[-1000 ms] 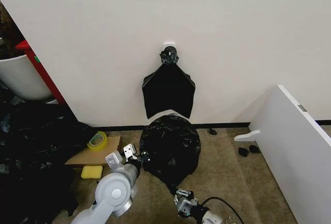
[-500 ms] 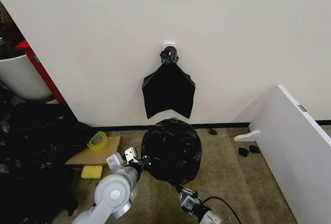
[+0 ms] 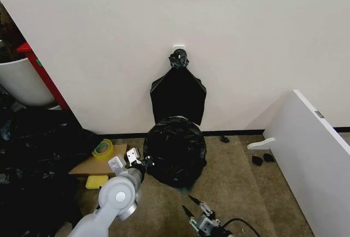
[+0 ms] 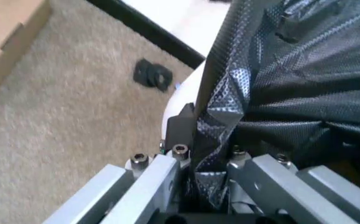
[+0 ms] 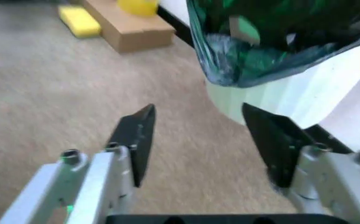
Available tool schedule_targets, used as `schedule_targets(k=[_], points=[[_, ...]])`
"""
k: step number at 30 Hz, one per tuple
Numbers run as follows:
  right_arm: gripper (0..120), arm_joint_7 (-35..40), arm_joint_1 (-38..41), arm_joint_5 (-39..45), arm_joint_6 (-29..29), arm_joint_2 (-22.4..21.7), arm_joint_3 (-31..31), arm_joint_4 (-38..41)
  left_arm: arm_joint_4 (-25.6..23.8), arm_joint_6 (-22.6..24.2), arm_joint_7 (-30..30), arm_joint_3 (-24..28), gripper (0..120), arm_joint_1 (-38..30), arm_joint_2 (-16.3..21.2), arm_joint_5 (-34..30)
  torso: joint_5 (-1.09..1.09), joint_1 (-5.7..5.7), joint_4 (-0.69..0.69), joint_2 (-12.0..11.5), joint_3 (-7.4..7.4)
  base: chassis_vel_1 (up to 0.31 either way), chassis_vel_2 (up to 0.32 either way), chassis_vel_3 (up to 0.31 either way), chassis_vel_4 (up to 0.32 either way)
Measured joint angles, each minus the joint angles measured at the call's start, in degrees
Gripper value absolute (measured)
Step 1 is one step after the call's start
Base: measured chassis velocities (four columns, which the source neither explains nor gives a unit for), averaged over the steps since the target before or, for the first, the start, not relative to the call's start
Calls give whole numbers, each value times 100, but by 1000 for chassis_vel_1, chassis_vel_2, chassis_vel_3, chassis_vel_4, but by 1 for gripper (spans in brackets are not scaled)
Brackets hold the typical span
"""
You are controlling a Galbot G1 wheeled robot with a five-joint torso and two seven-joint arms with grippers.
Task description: Place the garbage bag over the trash bin.
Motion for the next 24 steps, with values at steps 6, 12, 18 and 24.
schedule_targets(k=[6,12,18,24], points=[[79,-252,-318,233,179,-119,116,265,54,-60,147,-79,0,19,72,166,1,0,-2,0,0,0,0,0,0],[98,-357,-651,1059,204,-239,311,1035,128,-157,785,-67,0,226,221,1037,-2,0,0,0,0,0,0,0,0],[100,-581,-943,3004,-475,-668,618,2348,330,-518,1956,-62,0,421,466,2099,0,0,-1,0,0,0,0,0,0],[100,-884,-680,5372,-1267,-1131,1488,3036,442,-876,2925,-81,0,504,798,2485,0,0,0,0,0,0,0,0,0]])
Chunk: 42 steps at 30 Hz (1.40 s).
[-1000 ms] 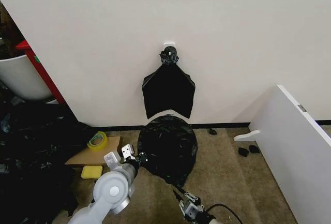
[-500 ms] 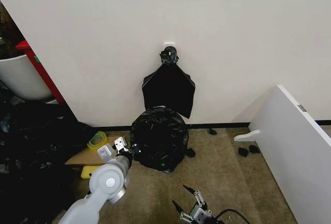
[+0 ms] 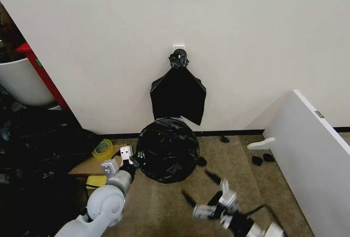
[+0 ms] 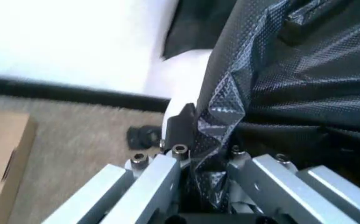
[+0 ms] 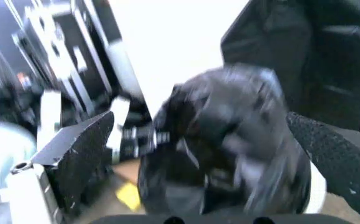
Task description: Place the garbage bag over the trash bin.
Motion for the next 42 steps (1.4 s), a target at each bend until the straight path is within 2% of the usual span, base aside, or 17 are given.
schedule_targets(k=[1,2,4,5,8,14,23,25,29,30,31,34,36,38,39,42], points=[[100,-118,201,907,-309,-190,350,21,76,-231,385,10,0,19,103,237,2,0,0,0,0,0,0,0,0],[100,-118,201,907,-309,-190,350,21,76,-231,385,10,0,19,103,237,2,0,0,0,0,0,0,0,0],[100,-197,451,2055,-754,-457,714,-101,199,-695,916,37,0,52,245,607,-1,0,1,0,0,0,0,0,0],[100,-197,451,2055,-754,-457,714,-101,199,-695,916,37,0,52,245,607,-1,0,1,0,0,0,0,0,0],[100,-306,692,3001,-1217,-793,972,-442,351,-1224,1394,67,0,84,381,1132,1,0,0,0,0,0,0,0,0],[100,-308,1070,3481,-1472,-872,807,-729,385,-1496,1684,131,0,110,412,1447,0,0,0,0,0,0,0,0,0],[97,-222,1392,3105,-1579,-765,377,-1024,360,-1744,1978,212,0,134,418,1642,1,0,0,0,0,0,0,0,0],[86,-193,1400,3078,-1580,-730,334,-1075,346,-1806,2016,243,0,139,409,1742,0,0,-1,0,0,0,0,0,0],[76,-196,1401,3065,-1579,-716,311,-1075,349,-1834,2033,258,0,140,401,1813,0,0,0,0,0,0,0,0,0],[68,-226,1407,2981,-1579,-701,277,-1072,369,-1840,2037,265,0,137,377,1859,-1,0,0,0,0,0,0,0,0],[68,-226,1407,2981,-1579,-701,277,-1072,369,-1840,2037,265,0,137,377,1859,-1,0,0,0,0,0,0,0,0],[52,-225,1423,2889,-1582,-658,217,-1074,380,-1843,2037,277,0,132,328,1903,0,0,0,0,0,0,0,0,0],[49,-224,1423,2879,-1582,-647,211,-1074,380,-1843,2037,278,0,133,316,1910,0,0,0,0,0,0,0,0,0],[37,-222,1422,2855,-1580,-631,207,-1069,380,-1847,2036,279,0,133,304,1911,0,0,0,0,0,0,0,0,0],[37,-222,1422,2855,-1580,-631,207,-1069,380,-1847,2036,279,0,133,304,1911,0,0,0,0,0,0,0,0,0],[24,-222,1421,2814,-1564,-627,195,-1068,378,-1848,2026,279,0,137,300,1911,0,0,0,0,0,0,0,0,0]])
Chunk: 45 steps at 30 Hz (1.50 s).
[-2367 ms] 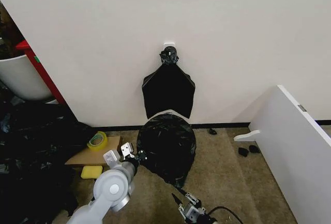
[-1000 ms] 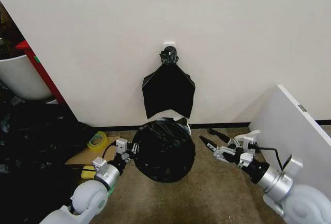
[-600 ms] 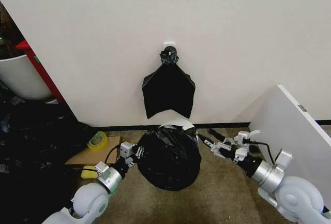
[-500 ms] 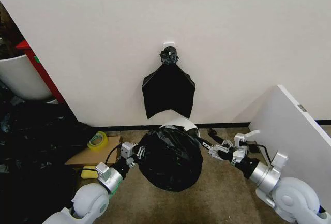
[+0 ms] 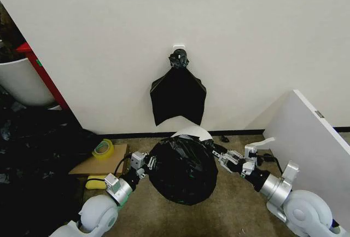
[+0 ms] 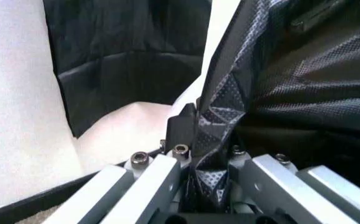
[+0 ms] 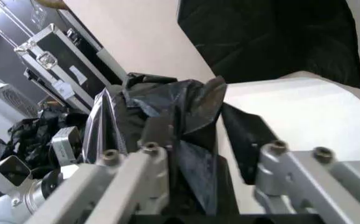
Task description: Place the garbage bag over the trash bin.
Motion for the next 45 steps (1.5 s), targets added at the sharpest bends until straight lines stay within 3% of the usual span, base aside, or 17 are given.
schedule_targets(k=[7,29,35,40,45], points=[[0,30,46,-71,51,60,-56,-11,-14,-15,4,9,0,15,-48,48,0,0,0,0,0,0,0,0,0],[0,480,783,-556,113,176,-419,-1000,36,-442,358,80,0,-27,17,653,0,0,0,0,0,0,0,0,0],[0,503,836,-645,116,242,-442,-1091,50,-451,348,91,0,-43,-18,671,0,0,0,0,0,0,0,0,0],[0,450,697,-848,206,303,-374,-1000,49,-231,10,94,0,-42,-63,580,1,0,0,0,0,0,0,0,0],[21,474,300,-981,304,337,33,-696,50,332,-609,88,0,-102,-165,223,-1,0,0,0,0,0,0,0,0]])
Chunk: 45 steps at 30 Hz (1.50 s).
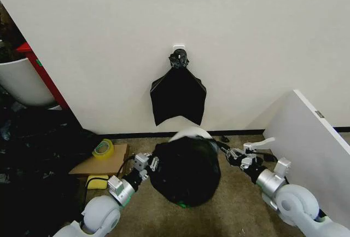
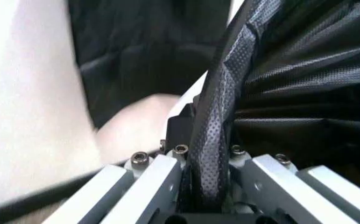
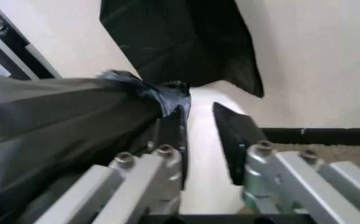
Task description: Place the garbage bag over the trash bin.
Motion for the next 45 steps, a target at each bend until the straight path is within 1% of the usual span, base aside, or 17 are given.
schedule_targets(k=[3,6,7,8,10,12,14,15,18,20,23,28,31,32,34,39,45], points=[[30,41,-163,-46,5,18,167,153,-2,199,-212,1,0,-45,-33,-101,1,0,0,0,0,0,0,0,0],[43,423,-389,-340,-27,101,315,601,-59,622,-889,14,0,-98,-178,-388,0,0,-2,0,0,0,0,0,0],[43,423,-389,-340,-27,101,315,601,-59,622,-889,14,0,-98,-178,-388,0,0,-2,0,0,0,0,0,0],[49,740,-434,-694,-55,149,272,875,-99,774,-1218,30,0,-114,-253,-531,1,0,1,0,0,0,0,0,0],[48,964,-488,-896,-108,193,211,1105,-120,877,-1471,62,0,-143,-314,-629,1,0,3,0,0,0,0,0,0],[38,1431,-620,-1198,-414,318,6,1638,-166,1037,-1904,152,0,-229,-465,-748,-1,0,1,0,0,0,0,0,0],[30,2192,-618,-1294,-1075,523,-387,2125,-193,1124,-2153,345,0,-349,-604,-746,-1,0,0,0,-1,0,0,0,0],[30,2192,-618,-1294,-1075,523,-387,2125,-193,1124,-2153,345,0,-349,-604,-746,-1,0,0,0,-1,0,0,0,0],[16,2806,-469,-1418,-1632,726,-1022,2226,-160,1210,-2312,727,0,-511,-698,-659,1,0,0,0,0,0,0,0,0],[11,2881,-440,-1480,-1711,774,-1141,2208,-137,1225,-2339,805,0,-541,-724,-626,0,0,0,0,0,0,0,0,0],[0,3345,-302,-1803,-2039,1105,-1618,1939,-21,1280,-2463,1158,0,-728,-848,-470,-1,0,-2,0,0,0,0,0,0],[0,4114,189,-2059,-2261,1618,-2241,1129,72,1283,-2559,1408,0,-759,-977,-42,1,0,1,0,0,0,0,0,0],[0,4226,292,-2088,-2279,1703,-2331,985,72,1283,-2564,1432,0,-745,-984,-1,2,0,1,0,0,0,0,0,0],[0,4552,654,-2200,-2287,1985,-2564,527,50,1281,-2564,1479,0,-671,-993,130,-1,0,1,0,1,0,0,0,0],[0,4895,1020,-2254,-2298,2263,-2795,181,11,1265,-2548,1514,0,-607,-992,280,-1,0,1,0,0,0,0,0,0],[0,5047,1412,-2733,-2266,2640,-3011,-380,-65,1261,-2501,1642,0,-557,-1003,417,0,0,0,0,1,0,0,0,0],[0,5428,1667,-2870,-2375,3036,-3213,-840,-323,1245,-2357,1720,0,-406,-980,435,0,0,1,0,0,0,0,0,0]])
